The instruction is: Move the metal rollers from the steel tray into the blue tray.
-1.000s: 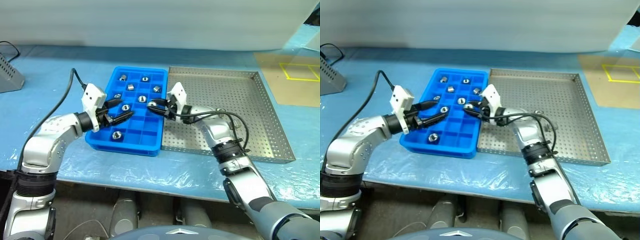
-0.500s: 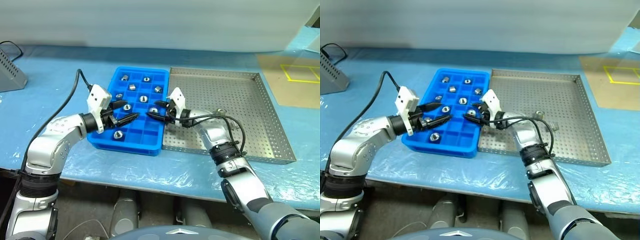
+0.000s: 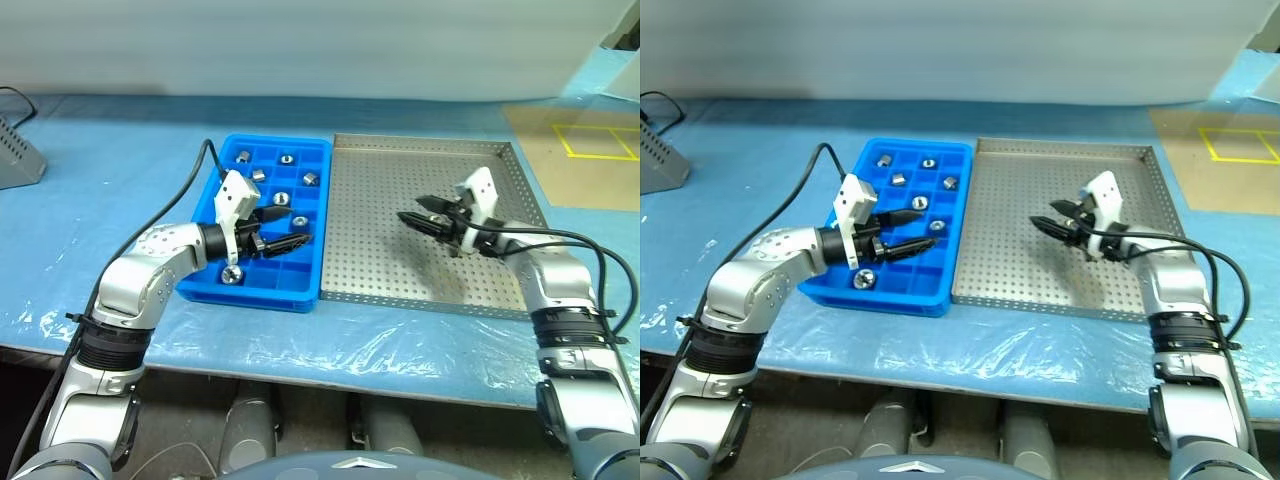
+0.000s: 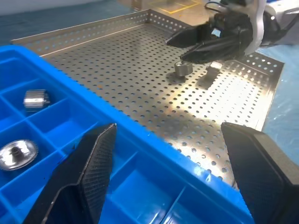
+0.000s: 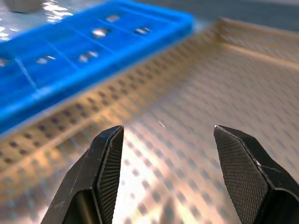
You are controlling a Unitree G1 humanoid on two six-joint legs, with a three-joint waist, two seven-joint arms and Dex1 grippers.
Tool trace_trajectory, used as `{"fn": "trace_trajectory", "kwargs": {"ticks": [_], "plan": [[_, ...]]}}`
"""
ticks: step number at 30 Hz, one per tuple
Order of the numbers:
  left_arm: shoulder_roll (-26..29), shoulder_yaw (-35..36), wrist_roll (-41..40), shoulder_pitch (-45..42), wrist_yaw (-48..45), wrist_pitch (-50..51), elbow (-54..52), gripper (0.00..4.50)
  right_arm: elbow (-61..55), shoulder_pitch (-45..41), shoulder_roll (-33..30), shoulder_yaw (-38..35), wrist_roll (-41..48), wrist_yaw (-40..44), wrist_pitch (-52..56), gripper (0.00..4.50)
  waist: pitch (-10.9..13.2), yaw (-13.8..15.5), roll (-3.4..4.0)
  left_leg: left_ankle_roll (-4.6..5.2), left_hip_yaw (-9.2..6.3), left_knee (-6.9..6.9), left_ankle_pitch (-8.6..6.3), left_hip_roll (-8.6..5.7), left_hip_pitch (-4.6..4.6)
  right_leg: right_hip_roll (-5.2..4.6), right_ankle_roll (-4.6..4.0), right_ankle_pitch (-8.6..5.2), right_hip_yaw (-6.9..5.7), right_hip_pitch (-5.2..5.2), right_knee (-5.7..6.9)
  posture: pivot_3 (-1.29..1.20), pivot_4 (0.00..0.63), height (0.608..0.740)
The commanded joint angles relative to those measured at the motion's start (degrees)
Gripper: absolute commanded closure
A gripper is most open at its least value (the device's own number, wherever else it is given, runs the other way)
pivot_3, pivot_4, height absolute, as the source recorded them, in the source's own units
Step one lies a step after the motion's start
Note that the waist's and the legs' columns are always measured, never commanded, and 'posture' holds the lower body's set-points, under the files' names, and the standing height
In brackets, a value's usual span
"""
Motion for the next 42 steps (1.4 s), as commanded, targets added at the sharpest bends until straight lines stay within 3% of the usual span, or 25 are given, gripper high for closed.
{"fn": "trace_trajectory", "kwargs": {"ticks": [1,7,17,22,30,36,42], "plan": [[-0.08,-0.77,0.84,-1.82,-1.79,-2.06,0.64,0.71,2.18,2.38,-1.77,-3.69,-0.57,-2.36,-3.41,1.37,0.0,-0.34,0.0,0.0,0.0,0.01,0.0,0.01,0.02,0.0,0.0,0.0,0.0,0.01,0.01,-0.22,0.15,0.74],[-0.05,-1.26,1.71,-3.38,-3.57,-3.25,3.04,0.71,2.29,7.26,-1.19,-4.48,-0.34,-3.3,-4.86,1.37,-0.01,-1.0,0.02,-0.01,0.0,0.02,0.01,0.05,0.11,0.06,-0.01,0.0,0.01,0.08,0.01,-0.24,0.15,0.74],[-0.21,-1.56,2.53,-3.54,-4.05,-3.29,2.99,0.71,14.26,7.22,0.28,-2.95,-3.66,-5.77,-10.21,1.37,-0.02,-0.97,0.03,0.13,0.0,0.27,-0.09,0.09,0.23,0.05,-0.01,0.0,0.0,0.37,0.01,-0.24,0.15,0.74],[0.42,-1.39,2.56,-2.9,-4.03,-3.05,2.4,0.71,15.56,6.74,1.04,-2.26,-4.35,-6.52,-11.62,2.58,-0.02,-0.74,0.02,0.18,-0.01,0.37,-0.14,0.1,0.44,0.05,-0.01,0.0,-0.01,0.64,-0.02,-0.23,0.15,0.74],[1.49,-0.59,2.19,-1.87,-3.68,-2.44,1.66,0.71,10.55,6.12,3.19,0.38,-3.88,-4.72,-9.33,2.68,-0.03,-1.17,0.01,0.18,-0.01,0.34,-0.13,0.14,0.46,0.06,-0.01,0.01,-0.01,0.62,-0.02,-0.2,0.15,0.74],[4.86,3.23,1.65,-1.17,-3.06,-2.22,0.68,0.71,-4.98,-0.14,10.49,3.98,1.7,-3.73,-1.37,2.68,0.01,-2.2,0.06,0.06,-0.01,0.23,-0.06,0.23,0.18,0.22,-0.09,0.05,0.02,0.23,0.01,-0.14,0.15,0.74],[11.04,9.53,2.86,-0.72,-2.21,-3.68,3.59,0.71,-7.68,-10.72,20.53,10.48,3.51,-2.37,3.35,2.68,0.02,-1.36,0.07,-0.27,-0.08,0.0,0.16,0.38,-0.06,0.39,-0.38,0.02,-0.01,-0.28,0.27,-0.05,0.15,0.74]]}}
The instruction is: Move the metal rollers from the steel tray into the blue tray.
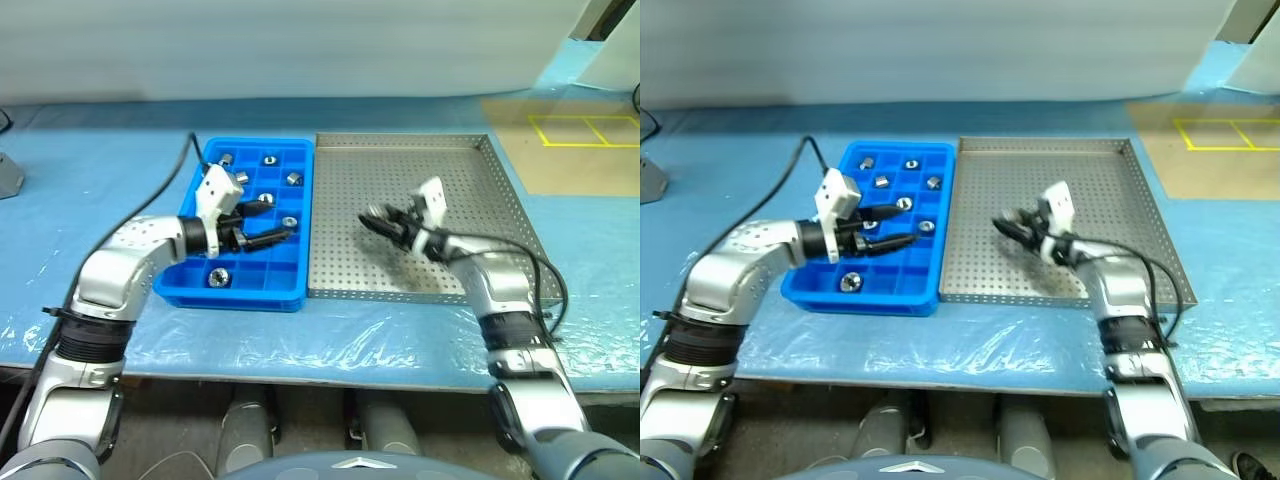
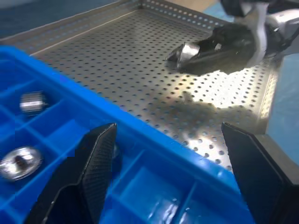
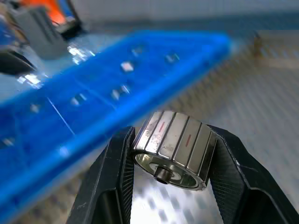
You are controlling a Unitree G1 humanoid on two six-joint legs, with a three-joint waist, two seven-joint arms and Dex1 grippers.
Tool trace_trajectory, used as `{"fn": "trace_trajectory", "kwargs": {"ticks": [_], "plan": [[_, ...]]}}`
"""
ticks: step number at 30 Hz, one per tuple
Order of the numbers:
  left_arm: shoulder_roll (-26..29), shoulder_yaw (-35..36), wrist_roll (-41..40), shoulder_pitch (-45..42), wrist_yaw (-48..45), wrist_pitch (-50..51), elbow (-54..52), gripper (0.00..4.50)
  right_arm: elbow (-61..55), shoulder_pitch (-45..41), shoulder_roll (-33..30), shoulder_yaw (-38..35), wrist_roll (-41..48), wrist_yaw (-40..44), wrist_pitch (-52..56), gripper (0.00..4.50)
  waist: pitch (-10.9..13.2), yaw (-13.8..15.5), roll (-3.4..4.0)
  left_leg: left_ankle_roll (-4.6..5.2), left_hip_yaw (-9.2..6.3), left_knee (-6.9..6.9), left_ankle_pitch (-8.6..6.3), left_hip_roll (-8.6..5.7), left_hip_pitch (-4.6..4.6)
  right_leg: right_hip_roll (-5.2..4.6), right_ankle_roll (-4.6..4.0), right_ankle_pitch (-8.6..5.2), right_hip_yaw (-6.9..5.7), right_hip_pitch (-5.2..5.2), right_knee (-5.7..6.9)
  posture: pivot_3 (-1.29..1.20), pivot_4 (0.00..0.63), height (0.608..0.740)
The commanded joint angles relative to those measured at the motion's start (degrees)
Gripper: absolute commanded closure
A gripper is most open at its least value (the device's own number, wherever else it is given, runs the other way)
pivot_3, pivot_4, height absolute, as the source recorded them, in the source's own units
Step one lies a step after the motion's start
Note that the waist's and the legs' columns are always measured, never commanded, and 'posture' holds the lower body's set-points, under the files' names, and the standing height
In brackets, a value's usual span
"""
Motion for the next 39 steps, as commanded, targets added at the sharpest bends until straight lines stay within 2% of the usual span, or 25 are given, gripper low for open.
{"fn": "trace_trajectory", "kwargs": {"ticks": [1,5,9,13,18,23,24,26,27,29,35,39], "plan": [[3.09,4.82,0.0,0.93,0.54,-0.93,-1.55,0.71,-2.57,-3.18,3.68,4.57,1.51,3.0,1.03,2.68,-0.01,0.77,-0.03,-0.01,-0.01,-0.06,0.0,0.03,0.0,0.02,-0.04,-0.02,-0.03,0.01,-0.05,-0.05,0.15,0.74],[3.99,7.18,-0.51,4.22,2.21,0.12,-4.93,0.71,0.82,-4.51,5.87,10.19,-0.62,7.89,-0.46,2.68,-0.01,2.61,-0.03,-0.04,-0.01,-0.22,-0.01,-0.01,-0.06,0.03,-0.12,-0.08,-0.07,0.01,-0.22,0.04,0.15,0.74],[3.94,8.67,-1.56,8.45,3.95,1.31,-9.81,0.71,2.73,-0.33,3.96,15.44,-2.97,14.17,-3.06,2.68,0.0,4.54,-0.09,-0.07,-0.01,-0.2,-0.03,-0.05,-0.19,-0.04,-0.12,-0.08,-0.16,0.02,-0.34,0.09,0.15,0.74],[4.27,9.88,-2.26,10.9,5.2,2.5,-12.39,0.71,2.11,2.76,1.72,17.2,-3.58,17.63,-3.21,2.68,0.01,5.64,-0.11,-0.04,-0.06,-0.18,-0.04,-0.05,-0.1,-0.05,-0.11,-0.07,-0.16,0.12,-0.37,0.11,0.15,0.74],[4.12,9.86,-3.1,12.21,6.12,3.85,-14.45,0.71,2.28,3.73,0.76,17.9,-4.23,18.71,-2.62,2.68,0.01,5.8,-0.11,-0.22,-0.1,-0.29,0.06,0.01,0.45,-0.03,-0.08,-0.08,-0.15,0.46,-0.18,0.11,0.15,0.74],[3.31,8.78,-3.53,11.84,6.88,4.08,-14.48,0.71,-0.29,5.84,0.37,19.26,-4.4,19.61,-2.0,2.68,-0.02,5.83,-0.15,-0.25,-0.12,-0.3,0.08,-0.01,0.46,-0.02,-0.07,-0.09,-0.14,0.49,-0.18,0.1,0.15,0.74],[3.22,8.5,-3.54,11.7,6.95,4.04,-14.43,0.71,-0.51,6.03,0.45,19.16,-4.46,19.46,-2.33,2.68,-0.02,5.81,-0.15,-0.24,-0.13,-0.3,0.08,-0.01,0.44,-0.02,-0.07,-0.09,-0.14,0.48,-0.2,0.1,0.15,0.74],[2.96,7.97,-3.56,11.18,7.0,3.94,-14.13,0.71,-0.47,5.73,0.15,19.09,-4.57,19.17,-1.33,1.95,-0.02,5.78,-0.15,-0.24,-0.13,-0.3,0.07,-0.02,0.41,-0.02,-0.07,-0.09,-0.14,0.45,-0.21,0.09,0.15,0.74],[2.9,7.79,-3.6,10.99,6.89,3.84,-14.02,0.71,0.26,5.02,0.21,18.25,-3.72,18.76,1.04,1.75,-0.02,5.76,-0.15,-0.24,-0.13,-0.3,0.07,-0.01,0.41,-0.01,-0.07,-0.09,-0.14,0.45,-0.21,0.09,0.15,0.74],[2.8,7.41,-3.59,10.51,6.66,3.65,-13.62,0.71,1.2,3.66,0.47,15.95,-2.28,17.56,3.02,1.75,-0.02,5.75,-0.15,-0.24,-0.13,-0.3,0.08,0.0,0.44,-0.01,-0.07,-0.09,-0.14,0.46,-0.19,0.08,0.15,0.74],[2.02,5.13,-2.97,8.34,5.34,2.6,-11.31,0.71,2.23,1.52,-1.68,9.28,-1.59,13.12,0.09,1.75,-0.02,5.92,-0.15,-0.33,-0.13,-0.26,0.13,-0.06,0.44,-0.04,-0.07,-0.08,-0.11,0.51,-0.14,0.02,0.15,0.74],[0.5,2.74,-2.64,6.52,4.35,1.87,-9.63,0.71,2.08,2.33,-6.05,3.14,-0.02,11.96,0.05,1.75,-0.01,5.64,-0.15,-0.34,-0.13,-0.22,0.15,-0.08,0.36,-0.03,-0.07,-0.07,-0.06,0.48,-0.16,-0.03,0.15,0.74]]}}
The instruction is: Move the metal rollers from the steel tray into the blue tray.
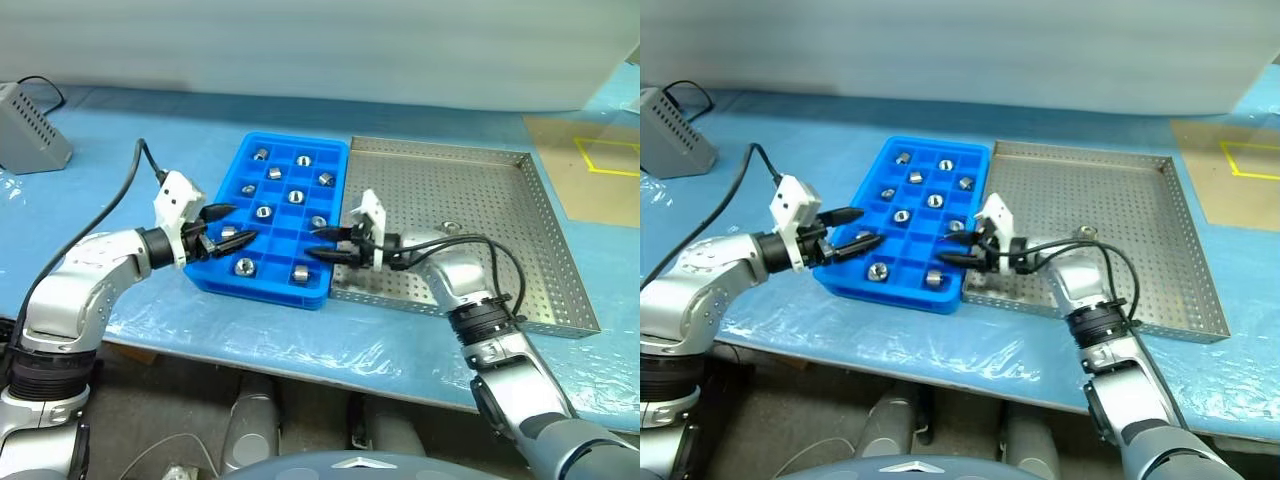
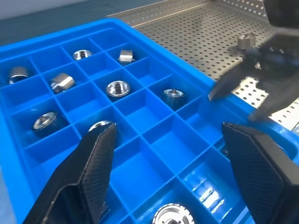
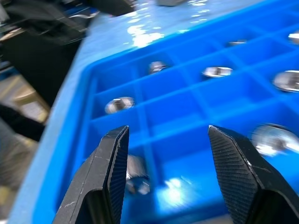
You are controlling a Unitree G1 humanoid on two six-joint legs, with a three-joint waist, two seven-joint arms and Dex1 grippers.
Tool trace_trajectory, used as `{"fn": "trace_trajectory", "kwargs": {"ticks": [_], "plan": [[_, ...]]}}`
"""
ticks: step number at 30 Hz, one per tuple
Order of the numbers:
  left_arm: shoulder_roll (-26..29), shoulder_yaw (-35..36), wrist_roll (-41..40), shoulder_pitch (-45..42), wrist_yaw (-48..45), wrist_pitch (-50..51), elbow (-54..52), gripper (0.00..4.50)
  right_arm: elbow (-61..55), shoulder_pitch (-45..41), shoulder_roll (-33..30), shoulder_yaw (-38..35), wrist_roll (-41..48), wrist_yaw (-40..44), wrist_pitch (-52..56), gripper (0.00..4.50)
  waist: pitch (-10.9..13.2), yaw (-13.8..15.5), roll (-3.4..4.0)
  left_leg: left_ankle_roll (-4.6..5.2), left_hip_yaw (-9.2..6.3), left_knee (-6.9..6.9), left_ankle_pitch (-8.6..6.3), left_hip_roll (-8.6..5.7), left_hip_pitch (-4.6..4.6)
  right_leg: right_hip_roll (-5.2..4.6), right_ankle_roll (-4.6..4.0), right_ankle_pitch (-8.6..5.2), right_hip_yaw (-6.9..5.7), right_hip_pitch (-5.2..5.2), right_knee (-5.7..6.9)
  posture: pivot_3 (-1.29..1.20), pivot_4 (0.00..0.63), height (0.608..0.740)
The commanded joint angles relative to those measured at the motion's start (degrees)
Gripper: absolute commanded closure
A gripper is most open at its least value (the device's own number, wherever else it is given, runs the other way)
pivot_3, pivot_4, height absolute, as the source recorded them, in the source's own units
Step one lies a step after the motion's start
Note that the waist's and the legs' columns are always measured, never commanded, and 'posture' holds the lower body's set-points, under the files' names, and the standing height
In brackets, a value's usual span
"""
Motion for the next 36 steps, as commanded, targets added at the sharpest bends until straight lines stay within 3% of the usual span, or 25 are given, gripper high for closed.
{"fn": "trace_trajectory", "kwargs": {"ticks": [1,6,11,16,31,36], "plan": [[-1.38,-1.99,0.31,-2.24,-1.18,-1.99,0.58,0.71,2.83,0.14,-3.63,-7.29,0.78,-3.75,-2.23,1.75,0.0,-0.13,0.0,-0.03,0.0,-0.01,0.02,0.01,-0.01,0.01,0.0,0.0,0.0,-0.03,0.0,-0.04,0.15,0.74],[-3.7,-4.95,1.2,-4.82,-2.28,-3.44,3.4,0.71,17.35,-0.63,-6.77,-15.72,-1.82,-14.44,-11.7,1.75,0.0,-0.55,0.0,-0.13,0.06,-0.01,0.09,0.03,-0.08,0.03,-0.01,0.0,0.0,-0.13,-0.01,-0.1,0.15,0.74],[-4.74,-6.81,2.65,-7.6,-3.85,-5.2,7.16,0.71,18.37,1.74,-6.57,-19.51,-1.05,-17.1,-15.92,1.75,0.0,-2.39,0.01,-0.09,0.07,0.02,0.08,0.1,-0.2,0.13,-0.02,0.0,0.0,-0.26,0.0,-0.14,0.15,0.74],[-5.51,-7.95,3.99,-10.77,-5.67,-7.01,11.33,0.71,16.43,2.79,-5.91,-18.81,-1.99,-17.84,-17.41,1.75,0.0,-4.03,0.02,0.09,0.07,0.1,-0.03,0.18,-0.17,0.19,-0.04,0.0,0.01,-0.25,0.09,-0.17,0.15,0.74],[-6.09,-7.77,4.69,-8.63,-5.94,-6.33,8.51,0.71,32.15,1.63,-5.64,-17.98,-6.73,-20.69,-23.59,1.75,0.0,-4.37,0.03,0.19,0.07,0.38,-0.1,0.22,0.0,0.18,-0.06,0.02,0.01,0.08,0.13,-0.14,0.15,0.74],[-5.76,-7.42,4.47,-7.97,-5.71,-5.66,7.4,0.71,31.53,1.61,-4.3,-16.84,-6.9,-18.74,-24.44,2.75,0.0,-4.35,0.03,0.19,0.06,0.45,-0.1,0.27,0.08,0.19,-0.08,0.04,0.01,0.17,0.13,-0.13,0.15,0.74]]}}
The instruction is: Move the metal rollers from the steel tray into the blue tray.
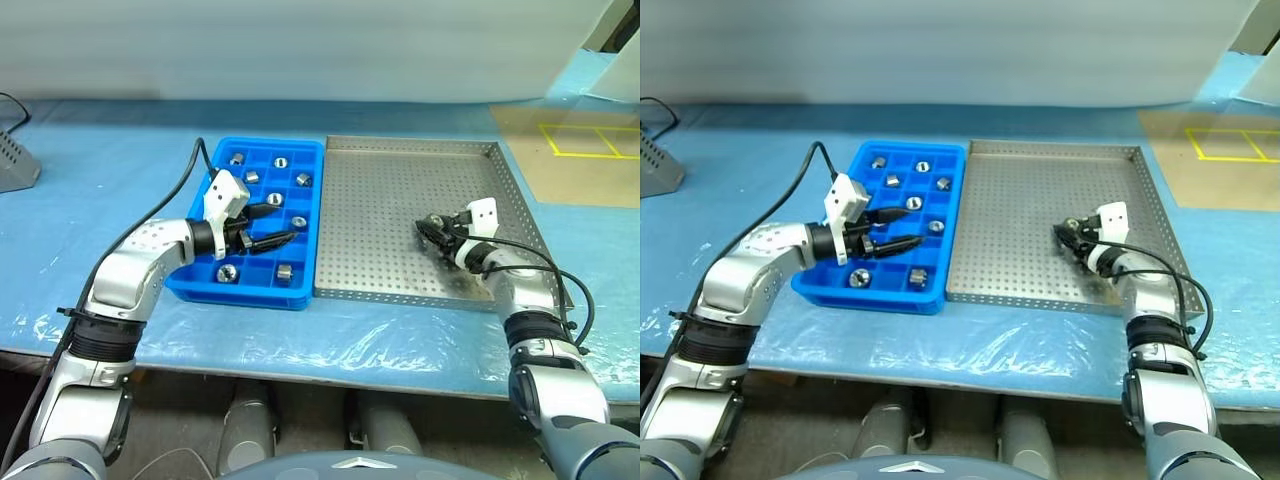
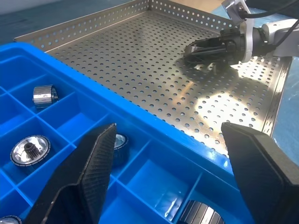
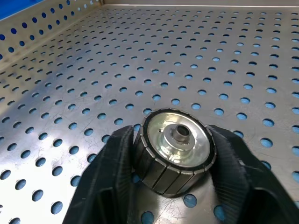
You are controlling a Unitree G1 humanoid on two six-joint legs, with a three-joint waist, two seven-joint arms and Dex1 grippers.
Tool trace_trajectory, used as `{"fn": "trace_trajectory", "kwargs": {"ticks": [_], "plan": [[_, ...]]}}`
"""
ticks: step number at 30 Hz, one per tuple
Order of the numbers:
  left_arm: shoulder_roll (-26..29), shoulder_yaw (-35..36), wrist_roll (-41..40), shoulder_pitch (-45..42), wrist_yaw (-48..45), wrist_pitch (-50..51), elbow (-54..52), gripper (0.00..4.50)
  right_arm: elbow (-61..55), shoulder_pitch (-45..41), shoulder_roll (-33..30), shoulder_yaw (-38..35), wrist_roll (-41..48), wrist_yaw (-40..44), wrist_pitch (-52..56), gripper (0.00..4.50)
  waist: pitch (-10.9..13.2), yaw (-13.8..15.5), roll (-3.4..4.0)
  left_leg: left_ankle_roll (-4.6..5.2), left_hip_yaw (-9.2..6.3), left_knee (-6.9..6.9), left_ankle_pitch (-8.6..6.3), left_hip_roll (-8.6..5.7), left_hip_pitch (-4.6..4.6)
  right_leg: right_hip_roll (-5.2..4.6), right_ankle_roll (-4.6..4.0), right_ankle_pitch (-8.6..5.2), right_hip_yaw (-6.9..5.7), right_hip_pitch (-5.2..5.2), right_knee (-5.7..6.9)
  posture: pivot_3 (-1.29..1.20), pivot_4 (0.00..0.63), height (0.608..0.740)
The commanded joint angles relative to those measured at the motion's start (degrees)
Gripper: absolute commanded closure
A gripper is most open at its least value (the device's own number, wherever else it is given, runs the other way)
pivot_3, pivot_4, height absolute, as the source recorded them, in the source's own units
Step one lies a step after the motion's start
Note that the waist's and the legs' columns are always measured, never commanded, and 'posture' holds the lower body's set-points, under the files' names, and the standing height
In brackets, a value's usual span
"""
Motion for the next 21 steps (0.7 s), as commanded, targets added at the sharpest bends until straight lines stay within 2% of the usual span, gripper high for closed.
{"fn": "trace_trajectory", "kwargs": {"ticks": [1,3,5,10,15,21], "plan": [[0.67,1.24,-0.53,0.12,0.3,0.36,-2.72,0.71,0.3,0.26,1.09,1.81,-1.3,0.6,0.54,2.75,0.0,-0.11,0.0,0.0,0.0,-0.01,0.0,0.02,0.0,0.0,0.0,0.0,0.0,0.0,0.0,-0.13,0.15,0.74],[0.74,1.46,-0.71,0.4,0.49,0.84,-3.12,0.71,-0.41,0.32,1.4,3.53,-2.73,1.02,1.23,2.75,0.0,-0.22,0.0,-0.01,0.0,-0.05,0.0,0.05,0.01,0.03,0.0,0.0,0.0,-0.02,0.0,-0.12,0.15,0.74],[0.93,1.61,-0.87,1.14,0.56,1.22,-3.93,0.71,-3.97,0.52,2.7,3.82,-0.25,4.64,3.88,2.75,0.0,-0.35,-0.01,-0.01,0.0,-0.08,0.0,0.08,0.01,0.06,-0.01,0.0,0.0,-0.05,0.0,-0.12,0.15,0.74],[2.09,3.91,-1.63,2.3,1.51,2.16,-5.24,0.71,-14.82,-0.22,5.15,6.7,0.55,6.58,8.32,2.75,0.01,-0.23,0.01,-0.06,0.03,-0.24,0.04,0.13,-0.15,0.12,-0.03,0.0,-0.01,-0.33,-0.01,-0.1,0.15,0.74],[6.96,10.07,-2.25,4.45,1.87,2.38,-4.47,0.71,-28.31,-4.1,9.96,12.15,5.3,12.76,17.27,2.75,0.04,-0.19,0.07,-0.07,0.05,-0.28,0.05,0.14,-0.39,0.14,-0.04,0.0,-0.01,-0.62,0.01,-0.05,0.15,0.74],[10.71,16.63,-3.25,9.7,3.72,3.16,-7.32,0.71,-27.93,-7.64,15.47,19.95,4.45,18.74,19.09,2.75,0.04,1.28,0.06,-0.12,0.05,-0.47,0.05,0.16,-0.38,0.14,-0.17,-0.09,-0.06,-0.63,-0.09,0.05,0.15,0.74]]}}
